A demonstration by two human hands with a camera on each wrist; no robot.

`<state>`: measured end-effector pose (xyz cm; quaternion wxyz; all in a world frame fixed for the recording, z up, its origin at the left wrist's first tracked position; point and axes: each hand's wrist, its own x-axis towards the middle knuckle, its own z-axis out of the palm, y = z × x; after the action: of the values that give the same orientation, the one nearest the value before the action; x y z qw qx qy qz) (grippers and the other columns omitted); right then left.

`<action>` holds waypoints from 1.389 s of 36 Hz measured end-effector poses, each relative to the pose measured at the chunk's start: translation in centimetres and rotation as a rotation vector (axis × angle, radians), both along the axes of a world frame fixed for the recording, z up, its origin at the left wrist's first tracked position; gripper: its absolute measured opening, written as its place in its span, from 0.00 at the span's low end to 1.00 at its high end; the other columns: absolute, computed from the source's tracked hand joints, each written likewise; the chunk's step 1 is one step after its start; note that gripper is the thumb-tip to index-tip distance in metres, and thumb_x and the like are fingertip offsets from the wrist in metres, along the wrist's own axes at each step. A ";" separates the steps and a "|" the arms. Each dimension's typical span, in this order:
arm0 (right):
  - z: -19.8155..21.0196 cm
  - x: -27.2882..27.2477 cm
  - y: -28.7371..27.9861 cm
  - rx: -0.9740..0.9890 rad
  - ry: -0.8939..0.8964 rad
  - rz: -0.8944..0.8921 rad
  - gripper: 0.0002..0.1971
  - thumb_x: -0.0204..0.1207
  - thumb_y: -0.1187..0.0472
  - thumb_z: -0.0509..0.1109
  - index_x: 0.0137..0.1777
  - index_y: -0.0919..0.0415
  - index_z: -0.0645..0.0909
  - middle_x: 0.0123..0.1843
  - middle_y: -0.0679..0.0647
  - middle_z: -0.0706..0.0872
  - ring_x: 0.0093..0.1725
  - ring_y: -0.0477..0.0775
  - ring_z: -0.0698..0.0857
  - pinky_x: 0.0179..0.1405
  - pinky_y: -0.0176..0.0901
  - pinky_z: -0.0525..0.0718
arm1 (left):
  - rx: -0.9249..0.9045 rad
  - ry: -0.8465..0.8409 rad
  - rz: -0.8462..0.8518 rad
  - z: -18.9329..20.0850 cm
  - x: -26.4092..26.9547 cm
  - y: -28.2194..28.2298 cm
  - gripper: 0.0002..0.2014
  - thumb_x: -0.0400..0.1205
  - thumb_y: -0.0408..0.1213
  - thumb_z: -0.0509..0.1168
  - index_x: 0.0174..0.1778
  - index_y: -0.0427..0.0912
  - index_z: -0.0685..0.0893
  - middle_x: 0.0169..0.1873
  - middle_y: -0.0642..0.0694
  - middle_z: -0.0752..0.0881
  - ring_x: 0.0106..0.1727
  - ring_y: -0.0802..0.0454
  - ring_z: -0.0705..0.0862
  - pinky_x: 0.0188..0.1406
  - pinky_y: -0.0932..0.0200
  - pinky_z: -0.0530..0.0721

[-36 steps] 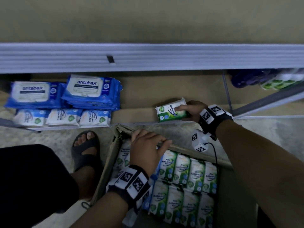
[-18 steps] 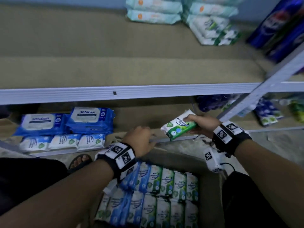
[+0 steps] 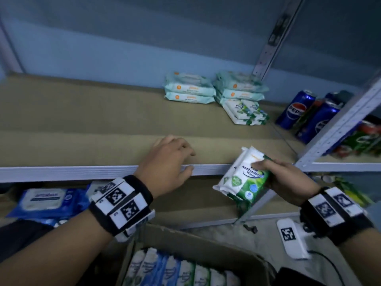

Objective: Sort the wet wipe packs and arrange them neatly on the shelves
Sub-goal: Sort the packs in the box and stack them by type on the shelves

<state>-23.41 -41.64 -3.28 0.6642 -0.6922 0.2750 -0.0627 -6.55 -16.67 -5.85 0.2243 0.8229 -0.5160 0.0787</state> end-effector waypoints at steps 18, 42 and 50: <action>0.9 10.7 -0.3 -0.391 0.203 -0.219 0.24 0.66 0.44 0.79 0.50 0.65 0.90 0.40 0.57 0.90 0.37 0.56 0.85 0.38 0.47 0.81 | 0.249 0.108 0.012 0.2 4.2 -1.0 0.25 0.85 0.60 0.55 0.72 0.51 0.75 0.70 0.54 0.73 0.71 0.49 0.69 0.72 0.52 0.66; 1.1 7.7 5.1 -1.317 0.106 0.110 0.22 0.70 0.36 0.74 0.58 0.48 0.83 0.53 0.44 0.76 0.56 0.49 0.74 0.55 0.35 0.68 | 0.270 0.141 0.040 0.9 3.6 -1.0 0.23 0.84 0.59 0.56 0.71 0.52 0.75 0.71 0.56 0.74 0.71 0.50 0.69 0.72 0.53 0.66; 1.2 7.2 5.2 -1.450 0.089 0.135 0.21 0.71 0.40 0.71 0.59 0.50 0.84 0.56 0.45 0.79 0.56 0.52 0.74 0.56 0.46 0.78 | 0.255 0.149 0.033 0.9 3.7 -0.9 0.23 0.84 0.59 0.56 0.71 0.51 0.75 0.70 0.56 0.74 0.72 0.51 0.69 0.73 0.54 0.66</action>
<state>-16.17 -36.42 -2.09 0.0292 -0.9756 0.1477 -0.1597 -2.85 -17.55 -4.98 0.1544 0.8566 -0.4903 -0.0452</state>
